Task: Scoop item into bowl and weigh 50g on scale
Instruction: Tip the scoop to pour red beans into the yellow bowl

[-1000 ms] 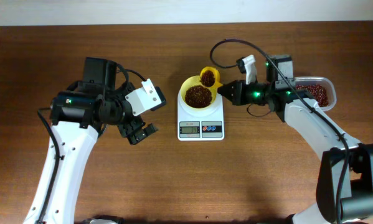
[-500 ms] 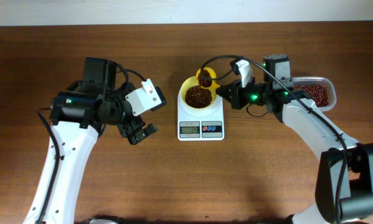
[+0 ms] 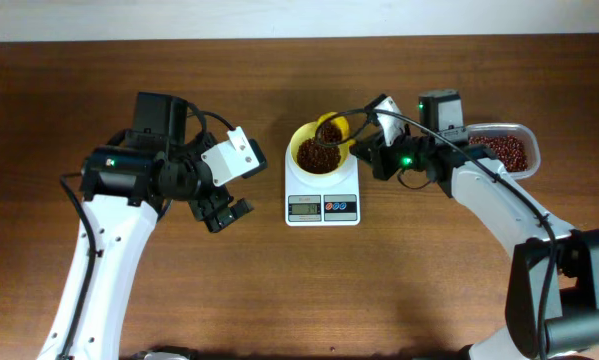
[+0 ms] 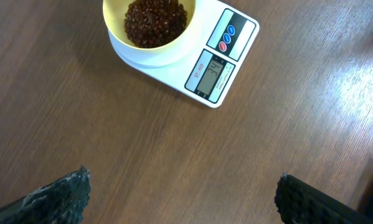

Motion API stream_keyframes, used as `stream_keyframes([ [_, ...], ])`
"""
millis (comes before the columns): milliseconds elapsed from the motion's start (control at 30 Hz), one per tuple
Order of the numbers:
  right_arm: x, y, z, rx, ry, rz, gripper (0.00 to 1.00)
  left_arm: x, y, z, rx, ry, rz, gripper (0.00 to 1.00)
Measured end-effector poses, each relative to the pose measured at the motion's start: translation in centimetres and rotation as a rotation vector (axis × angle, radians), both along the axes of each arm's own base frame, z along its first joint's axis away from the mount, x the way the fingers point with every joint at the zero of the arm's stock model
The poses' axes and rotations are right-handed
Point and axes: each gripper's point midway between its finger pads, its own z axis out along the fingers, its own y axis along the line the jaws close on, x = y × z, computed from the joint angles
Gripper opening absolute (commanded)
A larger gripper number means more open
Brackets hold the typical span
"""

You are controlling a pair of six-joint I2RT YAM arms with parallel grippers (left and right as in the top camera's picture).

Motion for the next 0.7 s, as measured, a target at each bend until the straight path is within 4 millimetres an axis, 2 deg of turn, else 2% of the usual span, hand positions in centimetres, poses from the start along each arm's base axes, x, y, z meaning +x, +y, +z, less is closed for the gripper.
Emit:
stream_keyframes([
  [133, 0.6, -0.1, 0.2, -0.014, -0.031, -0.013, 0.04, 0.0, 0.0, 0.0, 0.000, 0.000, 0.000, 0.99],
  [467, 0.0, 0.3, 0.4, 0.008, -0.019, 0.011, 0.04, 0.0, 0.0, 0.0, 0.000, 0.000, 0.000, 0.99],
  [500, 0.0, 0.3, 0.7, 0.009, -0.024, 0.011, 0.04, 0.0, 0.0, 0.0, 0.000, 0.000, 0.000, 0.99],
  [567, -0.1, 0.3, 2.6, -0.005, -0.075, 0.000, 0.04, 0.0, 0.0, 0.0, 0.000, 0.000, 0.000, 0.99],
  [600, -0.1, 0.4, 2.3, -0.038, -0.077, -0.016, 0.04, 0.0, 0.0, 0.0, 0.000, 0.000, 0.000, 0.99],
  [700, -0.8, 2.0, 1.8, -0.087, -0.083, 0.000, 0.04, 0.0, 0.0, 0.0, 0.000, 0.000, 0.000, 0.99],
])
